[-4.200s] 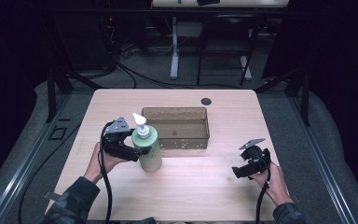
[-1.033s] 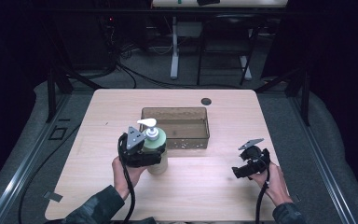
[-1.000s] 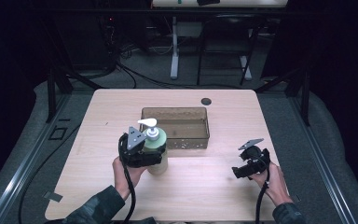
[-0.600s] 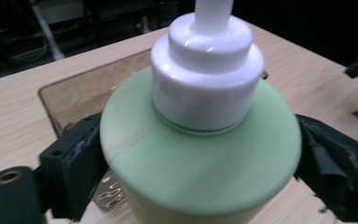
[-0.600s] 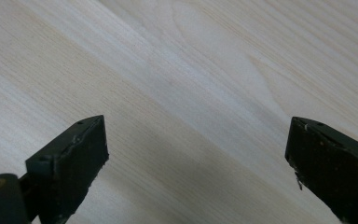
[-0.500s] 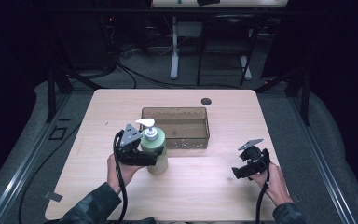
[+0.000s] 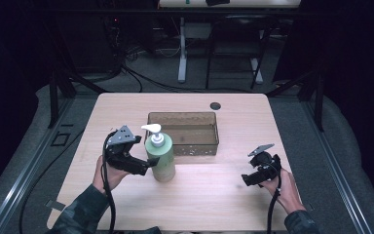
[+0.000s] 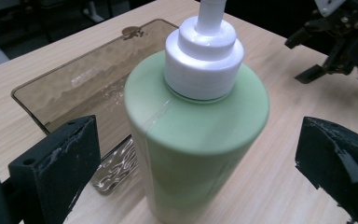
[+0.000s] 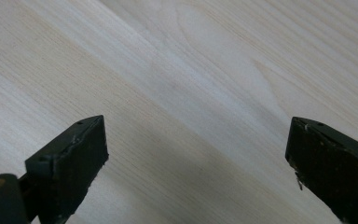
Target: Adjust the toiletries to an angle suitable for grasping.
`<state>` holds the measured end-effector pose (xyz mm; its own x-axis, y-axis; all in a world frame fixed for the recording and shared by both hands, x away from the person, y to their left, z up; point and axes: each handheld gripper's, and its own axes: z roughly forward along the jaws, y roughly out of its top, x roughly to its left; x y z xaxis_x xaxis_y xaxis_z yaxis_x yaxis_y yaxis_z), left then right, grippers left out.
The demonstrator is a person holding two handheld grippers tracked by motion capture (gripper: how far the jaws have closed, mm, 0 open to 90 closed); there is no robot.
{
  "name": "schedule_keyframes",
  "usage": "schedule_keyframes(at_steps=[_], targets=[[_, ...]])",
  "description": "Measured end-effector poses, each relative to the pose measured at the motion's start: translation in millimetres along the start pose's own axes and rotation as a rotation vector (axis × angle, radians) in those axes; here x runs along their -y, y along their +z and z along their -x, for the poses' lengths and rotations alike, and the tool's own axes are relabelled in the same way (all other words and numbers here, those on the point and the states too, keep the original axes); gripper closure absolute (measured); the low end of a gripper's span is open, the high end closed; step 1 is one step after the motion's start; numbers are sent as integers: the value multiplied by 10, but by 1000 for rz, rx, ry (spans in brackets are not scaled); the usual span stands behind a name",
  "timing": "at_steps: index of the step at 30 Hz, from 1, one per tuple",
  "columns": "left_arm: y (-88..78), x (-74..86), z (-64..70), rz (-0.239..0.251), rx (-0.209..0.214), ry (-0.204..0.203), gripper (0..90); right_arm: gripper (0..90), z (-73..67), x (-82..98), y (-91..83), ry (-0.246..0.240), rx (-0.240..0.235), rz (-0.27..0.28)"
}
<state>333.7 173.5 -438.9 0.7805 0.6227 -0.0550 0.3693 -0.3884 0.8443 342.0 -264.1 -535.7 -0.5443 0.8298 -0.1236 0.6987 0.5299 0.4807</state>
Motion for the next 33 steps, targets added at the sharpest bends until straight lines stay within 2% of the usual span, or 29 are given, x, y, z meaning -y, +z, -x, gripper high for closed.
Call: schedule_keyframes(at_steps=[5, 12, 18, 24, 33], targets=[[-71, -30, -44, -32, 25, 24, 0, 50, -9, -21, -5, -14, 0, 3], [-144, -60, -145, -63, 28, 56, 0, 50, -3, -28, 2, -18, 0, 5], [-199, -125, -194, -76, 34, 49, 0, 49, -2, -13, -3, -24, 2, 4], [-242, -176, -242, -114, 55, 53, 0, 48, 2, -13, -17, -19, 2, 6], [-236, -206, -253, -147, 63, 65, 0, 48, 4, -8, -9, -26, 5, 2]])
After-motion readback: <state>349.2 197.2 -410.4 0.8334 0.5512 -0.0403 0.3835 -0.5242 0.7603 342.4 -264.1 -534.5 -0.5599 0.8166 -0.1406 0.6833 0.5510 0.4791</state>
